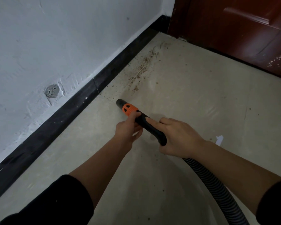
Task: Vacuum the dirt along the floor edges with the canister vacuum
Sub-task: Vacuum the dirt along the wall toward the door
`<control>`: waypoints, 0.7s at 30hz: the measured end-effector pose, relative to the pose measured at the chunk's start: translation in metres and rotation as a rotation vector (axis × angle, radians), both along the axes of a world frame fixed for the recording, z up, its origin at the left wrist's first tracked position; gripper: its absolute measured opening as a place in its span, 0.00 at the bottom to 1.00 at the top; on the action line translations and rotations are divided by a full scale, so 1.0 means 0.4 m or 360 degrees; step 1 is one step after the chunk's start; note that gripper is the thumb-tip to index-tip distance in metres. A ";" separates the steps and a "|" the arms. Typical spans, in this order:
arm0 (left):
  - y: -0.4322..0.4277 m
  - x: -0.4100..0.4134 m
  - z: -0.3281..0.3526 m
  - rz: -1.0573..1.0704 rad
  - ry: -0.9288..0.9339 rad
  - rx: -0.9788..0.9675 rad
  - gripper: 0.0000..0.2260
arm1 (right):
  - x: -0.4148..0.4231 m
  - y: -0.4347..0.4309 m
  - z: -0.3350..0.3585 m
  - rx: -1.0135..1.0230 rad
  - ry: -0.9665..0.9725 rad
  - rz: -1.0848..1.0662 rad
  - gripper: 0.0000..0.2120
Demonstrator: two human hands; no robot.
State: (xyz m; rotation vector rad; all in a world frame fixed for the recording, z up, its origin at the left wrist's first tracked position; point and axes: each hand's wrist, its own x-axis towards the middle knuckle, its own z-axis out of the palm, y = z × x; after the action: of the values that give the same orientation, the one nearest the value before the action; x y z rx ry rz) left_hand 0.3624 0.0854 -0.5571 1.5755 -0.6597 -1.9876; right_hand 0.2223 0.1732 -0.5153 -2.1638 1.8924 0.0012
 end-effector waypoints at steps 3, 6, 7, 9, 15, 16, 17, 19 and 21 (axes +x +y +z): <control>-0.015 -0.018 0.006 -0.0029 -0.0013 -0.0011 0.12 | -0.013 -0.007 -0.004 -0.0010 -0.0020 -0.0039 0.44; -0.024 -0.044 0.008 -0.0076 -0.0011 -0.0027 0.12 | -0.034 -0.011 -0.004 -0.0009 -0.0023 -0.0082 0.45; -0.027 -0.053 0.009 -0.0094 -0.0013 -0.0032 0.12 | -0.043 -0.012 -0.003 -0.0010 -0.0014 -0.0095 0.45; -0.034 -0.072 0.011 -0.0128 -0.0013 -0.0038 0.13 | -0.060 -0.013 0.000 -0.0018 0.0002 -0.0123 0.46; -0.058 -0.125 0.012 -0.0203 -0.0004 -0.0056 0.12 | -0.099 -0.018 -0.002 -0.0018 0.0007 -0.0216 0.47; -0.062 -0.132 0.011 -0.0207 -0.0004 -0.0057 0.12 | -0.104 -0.020 -0.002 -0.0013 -0.0004 -0.0227 0.47; -0.066 -0.138 0.009 -0.0210 -0.0005 -0.0057 0.12 | -0.109 -0.023 -0.002 -0.0010 -0.0016 -0.0232 0.47; -0.075 -0.150 0.007 -0.0220 0.0001 -0.0059 0.13 | -0.119 -0.030 0.002 -0.0009 -0.0038 -0.0236 0.47; -0.084 -0.160 0.005 -0.0227 0.0015 -0.0070 0.13 | -0.129 -0.039 0.007 0.0000 -0.0038 -0.0242 0.47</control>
State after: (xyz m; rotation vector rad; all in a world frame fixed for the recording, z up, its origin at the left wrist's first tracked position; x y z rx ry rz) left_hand 0.2985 0.0520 -0.5551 1.5300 -0.8274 -2.0661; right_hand 0.1707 0.1576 -0.5125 -2.0052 2.0381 -0.0534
